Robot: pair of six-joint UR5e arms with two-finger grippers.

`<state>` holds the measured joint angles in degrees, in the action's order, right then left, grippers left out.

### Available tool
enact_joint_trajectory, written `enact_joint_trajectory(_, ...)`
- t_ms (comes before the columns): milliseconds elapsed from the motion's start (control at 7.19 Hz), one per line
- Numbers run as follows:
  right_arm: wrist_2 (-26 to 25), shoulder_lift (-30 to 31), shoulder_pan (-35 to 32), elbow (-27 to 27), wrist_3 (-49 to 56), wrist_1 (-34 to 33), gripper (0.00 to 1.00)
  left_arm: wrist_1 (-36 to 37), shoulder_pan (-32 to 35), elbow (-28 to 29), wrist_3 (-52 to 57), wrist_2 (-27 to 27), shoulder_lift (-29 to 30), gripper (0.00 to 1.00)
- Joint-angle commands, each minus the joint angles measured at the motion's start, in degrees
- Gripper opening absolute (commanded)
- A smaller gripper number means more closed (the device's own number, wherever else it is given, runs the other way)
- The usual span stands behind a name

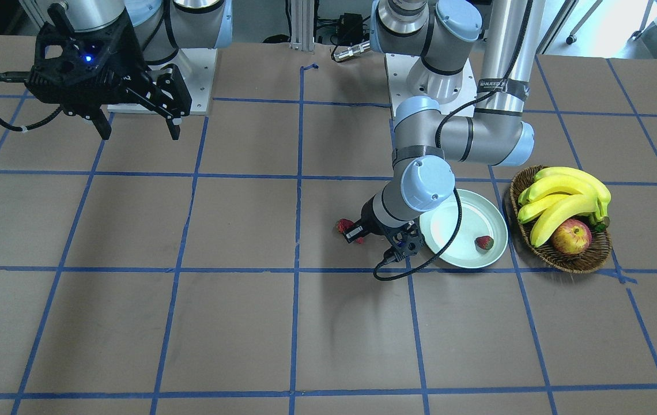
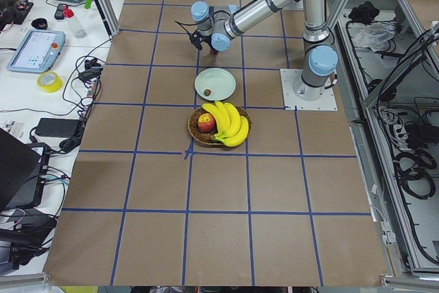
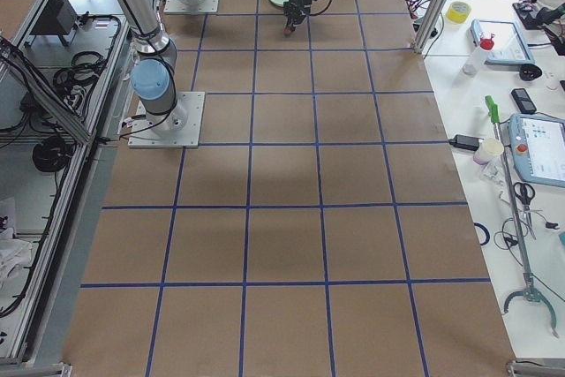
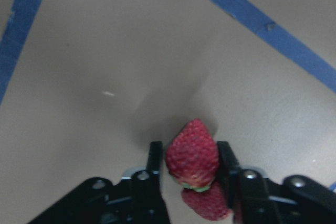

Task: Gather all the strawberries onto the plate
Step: 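Carry the strawberry onto the plate and open the left gripper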

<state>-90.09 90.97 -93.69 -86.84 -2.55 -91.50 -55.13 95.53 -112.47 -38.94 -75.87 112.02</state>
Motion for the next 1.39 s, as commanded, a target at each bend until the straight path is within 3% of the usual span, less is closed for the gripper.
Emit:
enact_joint_trajectory(0,0.0,0.0,0.0,0.0,0.0,0.0,1.0,-0.41,-0.17,3.81,0.52,-0.94,-1.44,0.0)
enact_joint_trajectory(278,-0.09,0.0,0.0,0.0,0.0,0.0,1.0,-13.26,-0.61,14.33,7.15,-13.35,-2.07,0.0)
enact_joint_trajectory(556,-0.09,0.0,0.0,0.0,0.0,0.0,1.0,-19.47,-5.32,17.29,20.25,-25.85,-3.47,0.0)
enact_joint_trajectory(834,-0.09,0.0,0.0,0.0,0.0,0.0,1.0,-20.02,-11.66,13.09,27.67,-27.05,-3.91,0.0)
enact_joint_trajectory(1251,-0.09,0.0,0.0,0.0,0.0,0.0,1.0,-18.35,-14.32,8.15,29.62,-26.35,-2.51,0.0)
